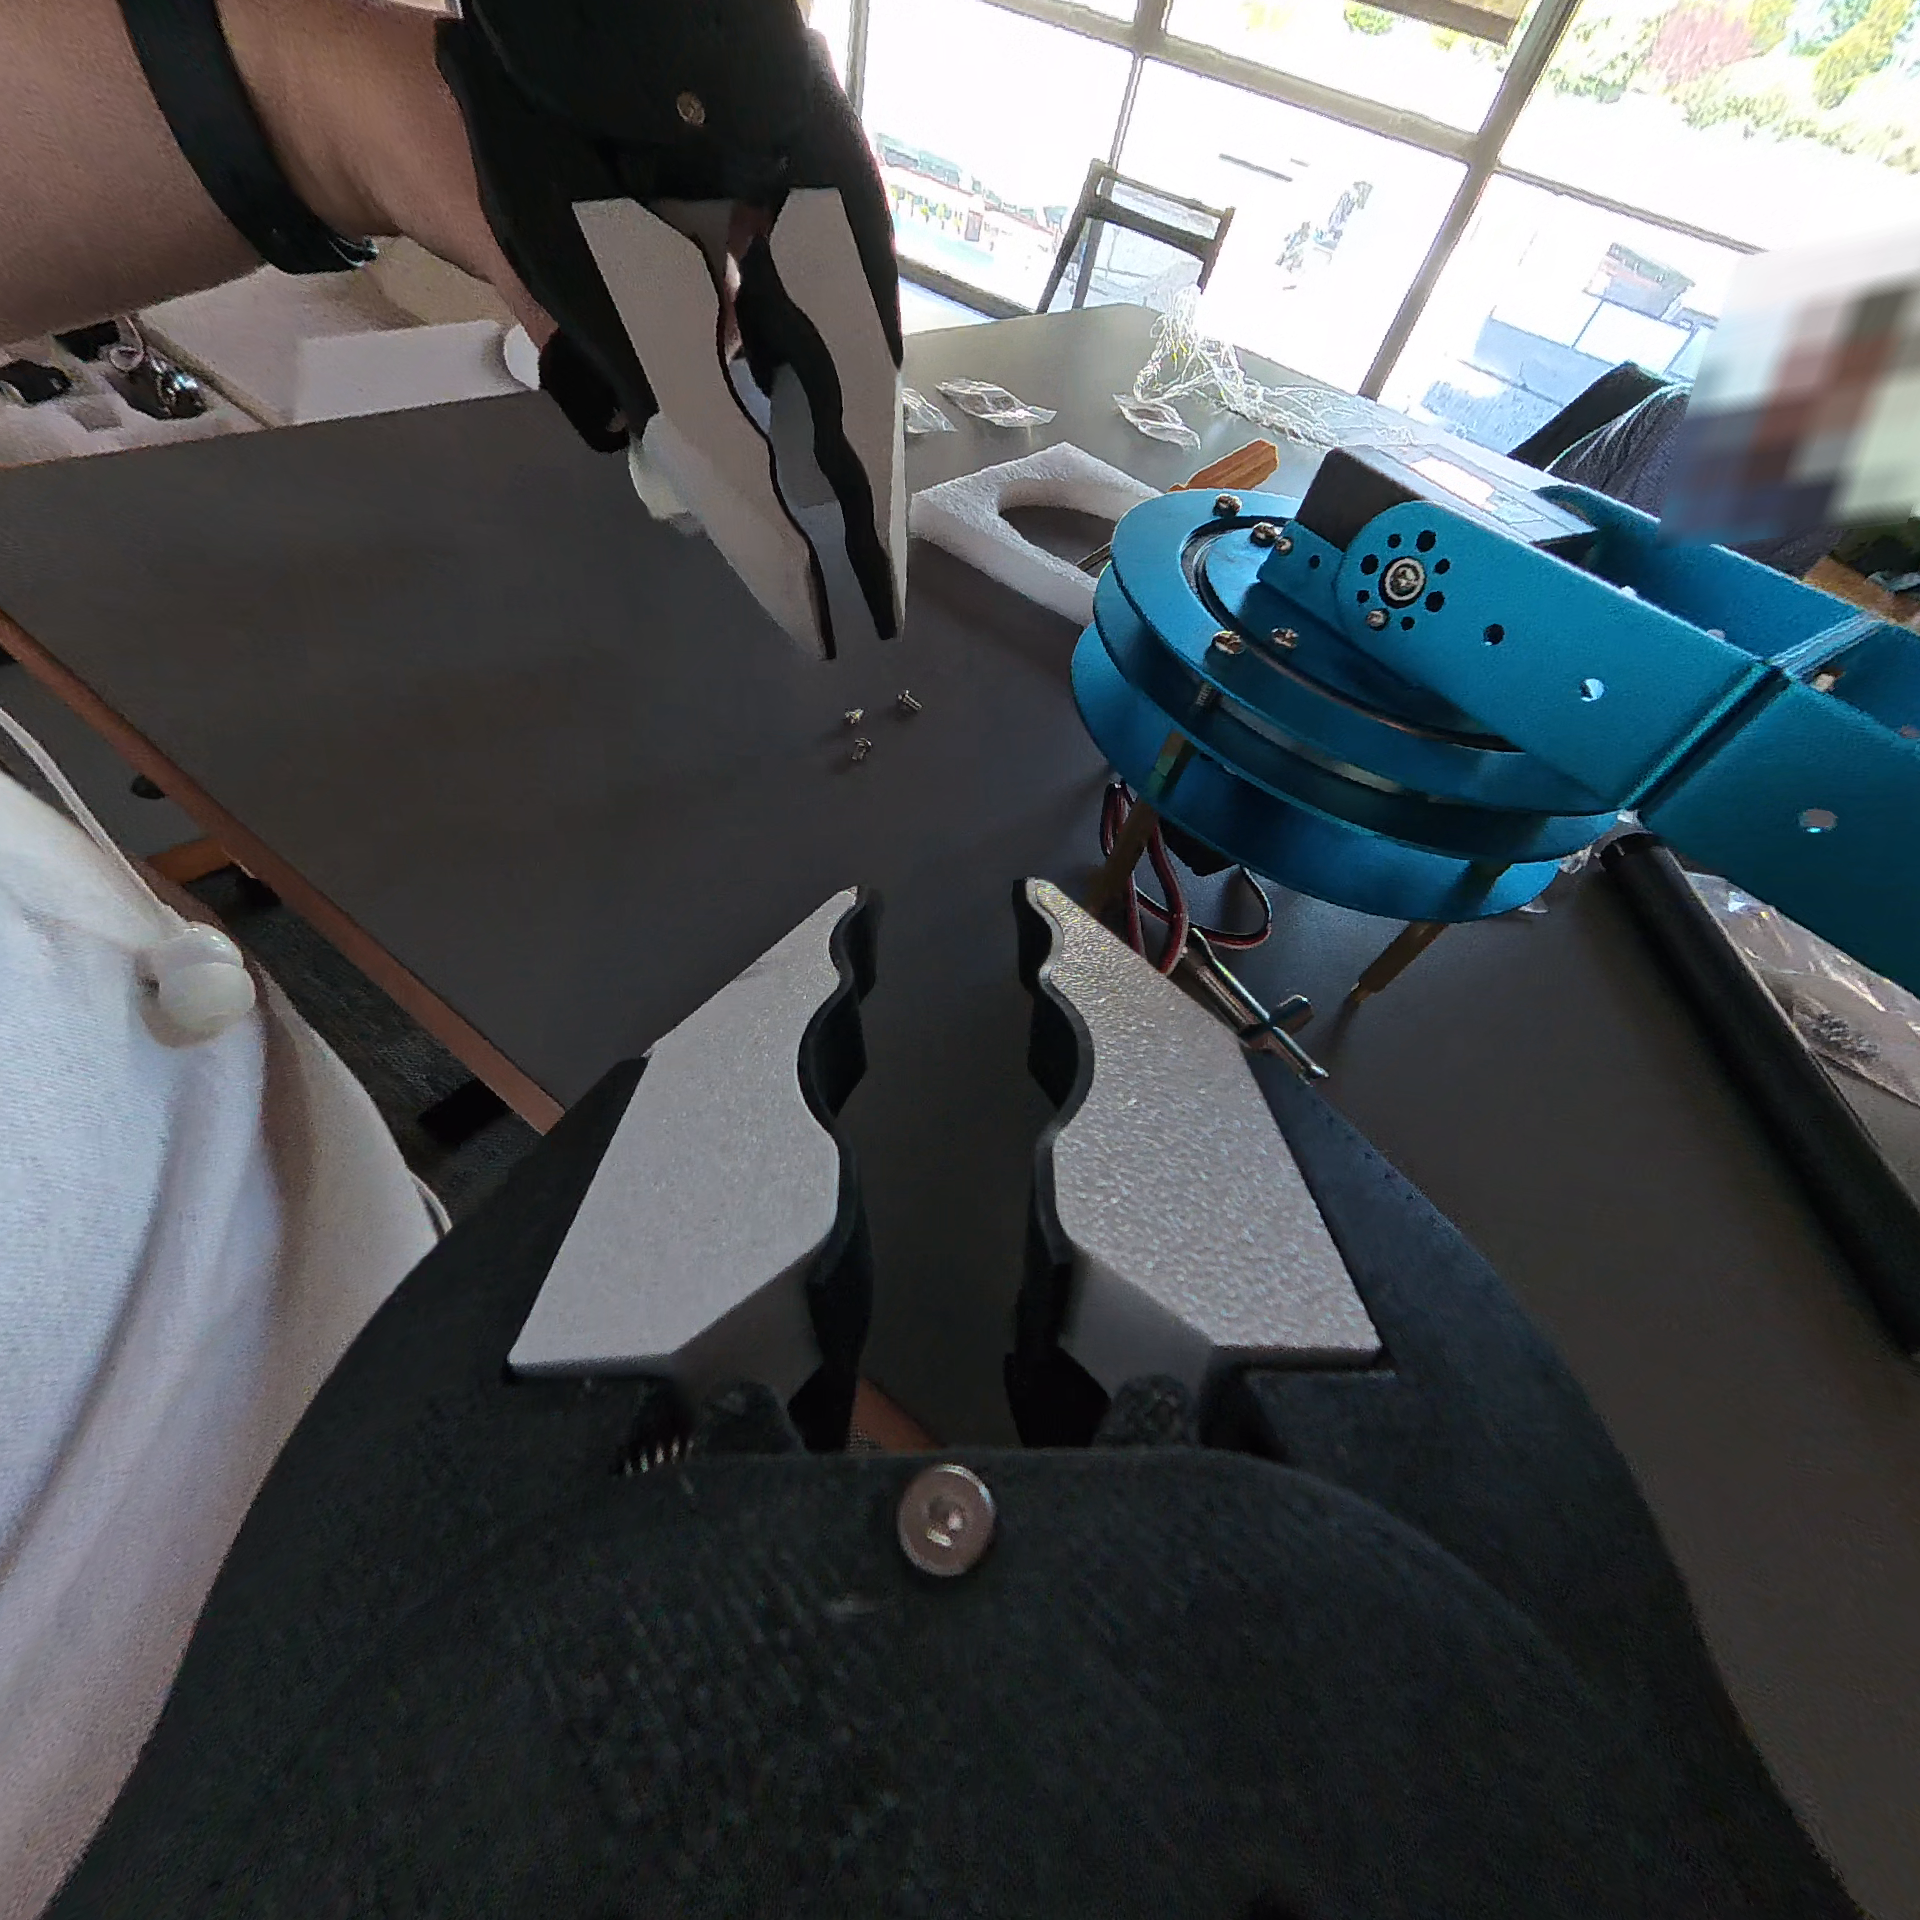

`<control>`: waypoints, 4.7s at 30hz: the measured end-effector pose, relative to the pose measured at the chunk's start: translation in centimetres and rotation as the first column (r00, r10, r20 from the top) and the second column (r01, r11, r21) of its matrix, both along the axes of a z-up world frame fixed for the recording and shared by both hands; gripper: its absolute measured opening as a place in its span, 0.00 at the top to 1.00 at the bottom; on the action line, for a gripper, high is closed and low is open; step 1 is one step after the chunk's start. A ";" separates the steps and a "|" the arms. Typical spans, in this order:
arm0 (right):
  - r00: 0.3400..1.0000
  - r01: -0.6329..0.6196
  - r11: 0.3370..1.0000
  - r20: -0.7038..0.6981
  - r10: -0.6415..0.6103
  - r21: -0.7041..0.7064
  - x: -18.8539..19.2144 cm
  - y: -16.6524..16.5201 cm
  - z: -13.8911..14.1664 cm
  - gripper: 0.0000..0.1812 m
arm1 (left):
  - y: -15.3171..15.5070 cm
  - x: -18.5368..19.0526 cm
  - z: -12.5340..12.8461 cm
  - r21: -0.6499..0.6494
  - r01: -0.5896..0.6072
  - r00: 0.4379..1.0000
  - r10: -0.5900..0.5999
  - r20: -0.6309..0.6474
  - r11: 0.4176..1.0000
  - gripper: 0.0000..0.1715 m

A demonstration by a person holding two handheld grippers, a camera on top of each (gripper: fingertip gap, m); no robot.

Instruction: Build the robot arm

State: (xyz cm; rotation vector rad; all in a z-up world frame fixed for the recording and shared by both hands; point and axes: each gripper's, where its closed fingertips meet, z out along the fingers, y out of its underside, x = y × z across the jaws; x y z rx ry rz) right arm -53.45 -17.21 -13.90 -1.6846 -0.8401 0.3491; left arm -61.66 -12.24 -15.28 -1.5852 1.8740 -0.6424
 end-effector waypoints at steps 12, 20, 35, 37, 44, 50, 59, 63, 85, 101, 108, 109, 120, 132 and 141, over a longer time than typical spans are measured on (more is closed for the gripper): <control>1.000 0.024 1.000 -0.013 -0.024 -0.020 -0.1 0.3 0.7 0.86 | 9.8 -4.4 5.1 -0.096 -0.348 0.917 0.360 0.170 0.933 0.87; 0.998 0.037 0.999 0.045 -0.036 -0.021 0.1 0.9 1.5 0.86 | 14.6 -0.6 0.4 -0.048 -0.186 0.976 0.179 -0.123 0.981 0.91; 0.990 0.138 0.990 -0.017 -0.138 -0.024 2.8 0.6 1.8 0.86 | 15.2 0.0 -1.5 -0.035 -0.097 0.974 0.088 -0.208 0.995 0.92; 0.989 0.144 0.989 -0.024 -0.144 -0.026 3.1 0.5 1.9 0.86 | 15.1 -0.1 -1.7 -0.043 -0.087 0.975 0.076 -0.211 0.995 0.92; 0.987 0.155 0.987 -0.038 -0.157 -0.042 3.9 0.6 1.5 0.86 | 15.0 -0.1 -2.1 -0.050 -0.085 0.977 0.073 -0.201 0.995 0.94; 0.987 0.153 0.988 -0.041 -0.154 -0.038 4.1 0.8 1.6 0.86 | 15.2 0.1 -1.4 -0.086 -0.130 0.984 0.118 -0.135 0.988 0.85; 0.976 0.212 0.977 -0.047 -0.212 0.006 5.8 1.7 2.8 0.86 | 12.0 2.3 7.8 -0.239 -0.216 0.919 0.280 0.277 0.947 0.64; 0.960 0.281 0.956 -0.019 -0.281 0.086 8.5 3.2 4.8 0.86 | 6.8 6.2 9.9 -0.271 -0.094 0.899 0.199 0.389 0.958 0.59; 0.973 0.219 0.975 -0.081 -0.214 0.047 12.7 6.0 5.9 0.89 | 4.1 10.7 7.0 -0.150 -0.067 0.917 0.120 0.380 0.986 0.71; 0.964 0.264 0.958 -0.066 -0.258 0.111 12.6 5.6 6.0 0.88 | 4.0 10.8 7.0 -0.173 -0.059 0.900 0.127 0.416 0.983 0.71; 0.961 0.276 0.953 -0.056 -0.271 0.126 12.4 5.4 5.9 0.85 | 4.0 10.9 7.0 -0.190 -0.058 0.889 0.137 0.438 0.980 0.71; 0.961 0.275 0.953 -0.056 -0.270 0.126 12.4 5.4 5.8 0.84 | 4.0 10.9 7.0 -0.194 -0.057 0.886 0.139 0.442 0.979 0.71; 0.947 0.318 0.937 -0.084 -0.309 0.147 14.1 4.0 6.9 0.82 | 9.6 2.1 8.7 -0.115 -0.240 0.915 0.264 0.306 0.964 0.79; 0.943 0.322 0.939 -0.124 -0.308 0.118 15.3 3.7 7.1 0.82 | 15.7 -0.4 1.3 -0.088 -0.296 0.946 0.280 -0.161 0.951 0.92; 0.942 0.327 0.941 -0.114 -0.316 0.091 15.9 2.5 6.1 0.82 | 15.9 0.4 -1.4 -0.048 -0.200 0.932 0.174 -0.317 0.979 0.91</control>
